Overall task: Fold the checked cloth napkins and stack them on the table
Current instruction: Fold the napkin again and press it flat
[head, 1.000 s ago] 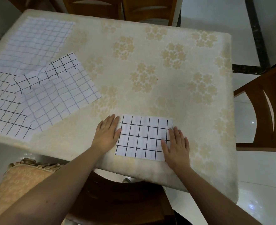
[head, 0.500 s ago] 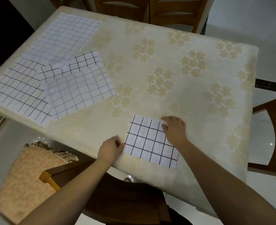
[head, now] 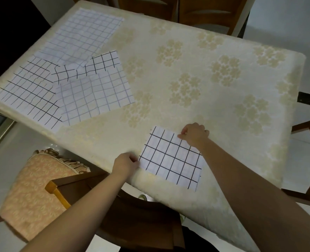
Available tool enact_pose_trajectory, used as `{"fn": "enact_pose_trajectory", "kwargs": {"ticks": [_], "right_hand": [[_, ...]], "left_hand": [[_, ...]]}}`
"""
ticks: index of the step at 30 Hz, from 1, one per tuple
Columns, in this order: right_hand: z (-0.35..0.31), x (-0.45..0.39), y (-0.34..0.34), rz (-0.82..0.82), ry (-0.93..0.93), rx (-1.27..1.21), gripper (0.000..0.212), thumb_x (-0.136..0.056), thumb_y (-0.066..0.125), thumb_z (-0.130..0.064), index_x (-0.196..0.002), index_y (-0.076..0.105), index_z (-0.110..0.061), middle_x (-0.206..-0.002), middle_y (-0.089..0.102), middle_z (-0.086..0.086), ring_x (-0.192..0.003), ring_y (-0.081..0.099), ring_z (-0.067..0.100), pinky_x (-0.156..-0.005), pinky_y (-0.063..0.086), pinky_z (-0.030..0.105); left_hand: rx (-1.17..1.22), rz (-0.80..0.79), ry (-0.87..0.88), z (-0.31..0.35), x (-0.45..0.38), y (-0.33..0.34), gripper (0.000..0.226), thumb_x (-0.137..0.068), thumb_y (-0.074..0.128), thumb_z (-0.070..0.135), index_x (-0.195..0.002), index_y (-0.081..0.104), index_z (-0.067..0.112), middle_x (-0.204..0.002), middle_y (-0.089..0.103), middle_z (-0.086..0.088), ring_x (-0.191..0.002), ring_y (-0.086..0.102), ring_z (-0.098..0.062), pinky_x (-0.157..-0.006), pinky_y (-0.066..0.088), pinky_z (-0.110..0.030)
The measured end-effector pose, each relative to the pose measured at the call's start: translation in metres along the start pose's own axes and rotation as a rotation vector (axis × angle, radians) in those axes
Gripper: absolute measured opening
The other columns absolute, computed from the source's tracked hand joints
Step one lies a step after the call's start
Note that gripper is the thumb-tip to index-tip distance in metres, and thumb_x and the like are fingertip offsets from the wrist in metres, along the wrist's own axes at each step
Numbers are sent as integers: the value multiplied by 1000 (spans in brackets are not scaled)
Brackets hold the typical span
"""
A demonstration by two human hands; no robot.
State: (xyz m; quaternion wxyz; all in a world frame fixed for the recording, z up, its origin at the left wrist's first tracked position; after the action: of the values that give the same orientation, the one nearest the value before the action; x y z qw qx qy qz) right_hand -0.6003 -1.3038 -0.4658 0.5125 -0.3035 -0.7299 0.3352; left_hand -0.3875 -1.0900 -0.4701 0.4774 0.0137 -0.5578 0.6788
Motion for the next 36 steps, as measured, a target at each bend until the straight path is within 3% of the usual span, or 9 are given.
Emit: {"fn": "enact_pose_trajectory", "kwargs": {"ticks": [5, 11, 17, 21, 25, 27, 29, 34, 36], "right_hand": [[16, 9, 2, 32, -2, -174, 17, -89, 65, -46, -88, 59, -30, -100, 64, -4, -107, 58, 22, -95, 42, 36], [39, 24, 17, 0, -19, -424, 23, -84, 74, -38, -76, 55, -28, -75, 56, -10, -84, 63, 21, -82, 53, 35], [59, 46, 25, 21, 9, -604, 23, -83, 76, -26, -96, 62, -15, -80, 57, -12, -79, 57, 12, -60, 39, 14], [68, 59, 31, 7, 40, -527, 32, -85, 73, -30, -110, 66, -11, -96, 62, -2, -90, 59, 15, -77, 38, 19], [75, 68, 39, -27, 87, -525, 24, -88, 70, -30, -102, 68, -10, -87, 62, 0, -85, 61, 19, -73, 39, 22], [79, 71, 41, -2, 115, -574, 22, -89, 68, -29, -93, 70, -8, -79, 64, 1, -77, 61, 19, -64, 42, 23], [80, 73, 39, 32, 129, -564, 30, -90, 64, -33, -94, 72, -4, -84, 70, 10, -76, 62, 22, -67, 43, 26], [78, 73, 36, 22, 180, -536, 37, -93, 61, -35, -71, 64, -5, -58, 52, 5, -56, 49, 18, -54, 35, 27], [76, 71, 35, 18, 182, -535, 37, -92, 62, -34, -69, 64, -4, -57, 49, 5, -56, 48, 19, -57, 35, 28]], "left_hand": [[21, 44, 24, 9, -6, -16, 9, -85, 71, 21, -83, 62, 20, -80, 59, 7, -81, 54, -15, -73, 38, -24], [21, 51, 72, 24, -21, -32, 13, -86, 72, 22, -84, 60, 17, -83, 57, 2, -82, 52, -19, -72, 36, -27], [167, 70, 127, 52, -37, -40, 15, -86, 70, 10, -99, 64, 9, -93, 63, -4, -90, 57, -22, -76, 40, -28], [330, 63, 194, 82, -44, -40, 16, -88, 64, 1, -97, 65, 15, -90, 63, 4, -90, 57, -14, -72, 42, -14], [460, 53, 223, 102, -50, -39, 22, -90, 64, 6, -96, 60, 27, -89, 69, 6, -89, 67, -13, -74, 48, -14], [446, 89, 197, 103, -49, -40, 17, -91, 65, 17, -104, 58, 24, -88, 65, 6, -79, 63, -8, -63, 44, -10], [355, 158, 147, 94, -44, -42, 14, -92, 63, 23, -105, 60, 19, -88, 62, 5, -79, 58, -12, -66, 41, -15], [103, 137, 66, 53, -20, -24, 18, -93, 59, 28, -80, 59, 15, -79, 60, -1, -79, 54, -23, -69, 34, -25], [74, 98, 48, 38, -10, -10, 20, -93, 59, 29, -80, 61, 15, -78, 61, -2, -79, 55, -24, -69, 36, -27]]}}
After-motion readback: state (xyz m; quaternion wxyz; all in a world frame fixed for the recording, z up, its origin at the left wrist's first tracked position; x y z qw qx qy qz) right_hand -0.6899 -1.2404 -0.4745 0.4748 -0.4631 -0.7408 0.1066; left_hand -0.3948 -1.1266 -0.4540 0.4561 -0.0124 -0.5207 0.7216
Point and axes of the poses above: each hand's wrist, its own x-axis away from the middle knuckle, its own y-axis out of the palm, z = x × y, the point moved 10 cm from there along -x, towards the middle knuckle
